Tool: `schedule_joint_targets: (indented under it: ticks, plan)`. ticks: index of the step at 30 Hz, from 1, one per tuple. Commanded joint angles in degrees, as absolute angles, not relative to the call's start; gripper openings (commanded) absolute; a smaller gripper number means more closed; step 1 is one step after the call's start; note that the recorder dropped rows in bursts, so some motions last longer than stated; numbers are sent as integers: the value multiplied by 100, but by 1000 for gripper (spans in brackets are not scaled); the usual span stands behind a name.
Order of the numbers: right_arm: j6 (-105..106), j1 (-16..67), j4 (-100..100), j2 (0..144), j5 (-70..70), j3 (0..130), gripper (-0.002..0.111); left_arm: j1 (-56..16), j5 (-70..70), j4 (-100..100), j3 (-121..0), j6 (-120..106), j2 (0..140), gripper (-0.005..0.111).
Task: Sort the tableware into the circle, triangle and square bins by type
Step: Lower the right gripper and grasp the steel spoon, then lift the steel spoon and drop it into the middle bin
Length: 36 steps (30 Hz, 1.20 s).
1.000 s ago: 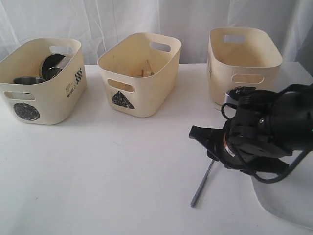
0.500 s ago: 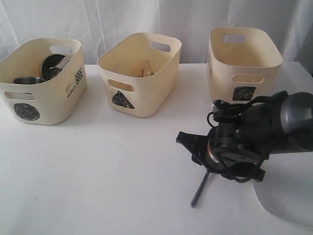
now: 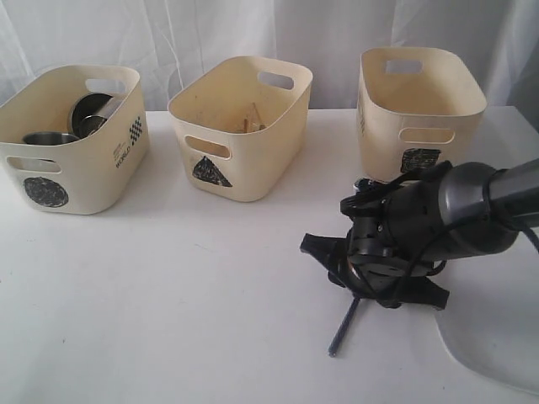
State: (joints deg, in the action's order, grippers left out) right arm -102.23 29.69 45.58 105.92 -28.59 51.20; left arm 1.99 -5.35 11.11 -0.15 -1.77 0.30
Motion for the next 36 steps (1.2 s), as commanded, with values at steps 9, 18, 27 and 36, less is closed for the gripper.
schedule_joint_targets:
  ticks: [9, 18, 27, 36]
  plan:
    - [-9960, 2975, 4459, 10279, -2766, 5140, 0, 158, -512, 1173, 0, -154, 0, 0]
    - [-10034, 2951, 6116, 9320, -2157, 5155, 0, 158, -512, 1173, 0, -154, 0, 0]
    - [-9896, 2050, 6512, 9809, -747, 7373, 0, 158, -512, 1173, 0, -154, 0, 0]
    - [-9896, 2001, 6512, 11530, -620, 9367, 0, 158, -512, 1173, 0, -154, 0, 0]
